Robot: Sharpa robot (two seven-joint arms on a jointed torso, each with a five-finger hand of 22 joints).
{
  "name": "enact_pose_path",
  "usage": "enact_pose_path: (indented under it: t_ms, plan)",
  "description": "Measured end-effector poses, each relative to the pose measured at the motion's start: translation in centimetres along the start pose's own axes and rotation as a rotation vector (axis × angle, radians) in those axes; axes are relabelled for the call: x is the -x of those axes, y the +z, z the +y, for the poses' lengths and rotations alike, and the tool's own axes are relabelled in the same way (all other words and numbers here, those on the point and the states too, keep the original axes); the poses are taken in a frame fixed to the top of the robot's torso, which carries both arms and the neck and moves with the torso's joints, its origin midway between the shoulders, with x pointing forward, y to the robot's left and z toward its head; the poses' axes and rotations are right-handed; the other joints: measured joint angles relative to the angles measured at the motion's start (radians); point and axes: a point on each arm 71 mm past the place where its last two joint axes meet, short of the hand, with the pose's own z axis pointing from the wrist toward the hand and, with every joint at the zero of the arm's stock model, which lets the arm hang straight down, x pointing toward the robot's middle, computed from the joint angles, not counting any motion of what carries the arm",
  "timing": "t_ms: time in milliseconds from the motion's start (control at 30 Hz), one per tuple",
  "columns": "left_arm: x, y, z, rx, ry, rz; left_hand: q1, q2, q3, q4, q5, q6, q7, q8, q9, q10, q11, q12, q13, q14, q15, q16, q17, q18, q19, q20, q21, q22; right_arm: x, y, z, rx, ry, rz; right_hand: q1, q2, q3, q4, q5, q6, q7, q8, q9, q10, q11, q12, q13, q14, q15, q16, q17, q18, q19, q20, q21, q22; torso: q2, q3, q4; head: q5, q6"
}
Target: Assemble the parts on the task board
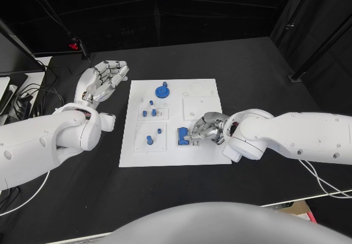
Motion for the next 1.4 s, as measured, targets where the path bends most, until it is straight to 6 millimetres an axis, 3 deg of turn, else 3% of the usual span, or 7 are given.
enact_pose_path:
  t_ms: [267, 433, 533, 833, 1133, 1400]
  plan:
    - [0.1, 0.0, 0.1, 0.001, 0.002, -0.002, 0.0, 0.0, -0.003, -0.003, 0.0, 0.0, 0.0, 0.0, 0.0, 0.0, 0.0, 0.0, 0.0, 0.0, 0.0, 0.0, -0.002, 0.0, 0.0, 0.0, 0.0, 0.0, 2.2, -1.9, -2.1, 0.034, 0.04, -0.083, 0.004, -0.004, -0.039, 0.0, 0.045, -0.042, 0.028, -0.083, -0.034, 0.005, 0.014, -0.002, 0.0, 0.0, 0.0, 0.0, 0.001, 0.0, 0.0, 0.0, 0.0, 0.0, -0.001, -0.0005, -0.0006, -0.008, 0.0]
    - [0.2, 0.1, 0.1, 0.001, 0.004, -0.004, 0.0, 0.0, -0.003, -0.003, 0.0, 0.0, 0.0, 0.0, 0.0, 0.0, 0.0, 0.0, 0.0, 0.0, 0.0, 0.0, -0.002, 0.0, 0.0, 0.0, 0.0, 0.0, 3.3, -2.7, -2.8, 0.097, 0.046, -0.139, 0.002, -0.005, -0.056, 0.0, 0.047, -0.049, 0.034, -0.1, -0.043, 0.003, 0.022, -0.003, 0.0, 0.0, 0.008, 0.0, 0.001, 0.0, 0.0, 0.0, 0.0, 0.0, -0.001, -0.0009, -0.0015, -0.013, 0.0]
    - [0.1, 0.0, 0.2, 0.003, 0.004, -0.004, 0.0, 0.0, -0.003, -0.003, 0.0, 0.0, 0.0, 0.0, 0.0, 0.0, 0.0, 0.0, 0.0, 0.0, 0.0, 0.0, -0.002, 0.0, 0.0, 0.0, 0.0, 0.0, 3.3, -2.8, -2.5, 0.129, 0.038, -0.143, -0.014, -0.021, -0.071, 0.002, 0.014, -0.042, 0.041, -0.101, -0.045, 0.005, 0.028, -0.013, -0.001, 0.002, 0.016, 0.0, 0.001, 0.0, 0.0, 0.008, 0.0, 0.0, -0.001, -0.0008, -0.0031, -0.013, 0.0]
    - [0.0, 0.0, 0.3, 0.005, 0.002, -0.002, 0.0, 0.0, -0.003, -0.003, 0.0, 0.0, 0.0, 0.0, 0.0, 0.0, 0.0, 0.0, 0.0, 0.0, 0.0, 0.0, -0.001, 0.0, 0.0, 0.0, 0.0, 0.0, 1.4, -2.0, -0.5, 0.171, 0.001, -0.065, -0.077, -0.021, -0.1, 0.003, -0.073, -0.02, 0.04, -0.091, -0.038, 0.003, 0.029, -0.01, -0.01, 0.002, 0.016, 0.0, 0.001, 0.0, 0.0, 0.015, 0.0, 0.0, 0.0, 0.001, 0.0007, -0.016, 0.001]
    - [0.1, -0.1, 0.3, 0.006, 0.002, -0.002, 0.0, 0.0, -0.003, -0.003, 0.0, 0.0, 0.0, 0.0, 0.0, 0.0, 0.0, 0.0, 0.0, 0.0, 0.0, 0.0, -0.001, 0.0, 0.0, 0.0, 0.0, 0.0, 0.5, -0.8, 0.1, 0.125, -0.029, -0.012, -0.079, -0.023, -0.103, 0.0, -0.078, -0.009, 0.034, -0.079, -0.028, 0.003, 0.029, -0.011, -0.009, 0.002, 0.016, 0.0, 0.001, 0.0, 0.0, 0.015, 0.0, 0.0, 0.001, 0.0001, 0.002, -0.007, 0.0]
    - [0.0, -0.1, 0.3, 0.006, 0.001, -0.001, 0.0, 0.0, -0.003, -0.003, 0.0, 0.0, 0.0, 0.0, 0.0, 0.0, 0.0, 0.0, 0.0, 0.0, 0.0, 0.0, -0.002, 0.0, 0.0, 0.0, 0.0, 0.0, 0.1, -0.2, 0.1, 0.077, -0.043, 0.008, -0.041, -0.009, -0.089, -0.014, -0.077, -0.005, 0.031, -0.073, -0.016, 0.003, 0.029, -0.005, -0.005, 0.002, 0.016, 0.0, 0.0, 0.0, 0.0, 0.015, 0.0, 0.0, 0.001, 0.0003, 0.0003, -0.004, 0.0]
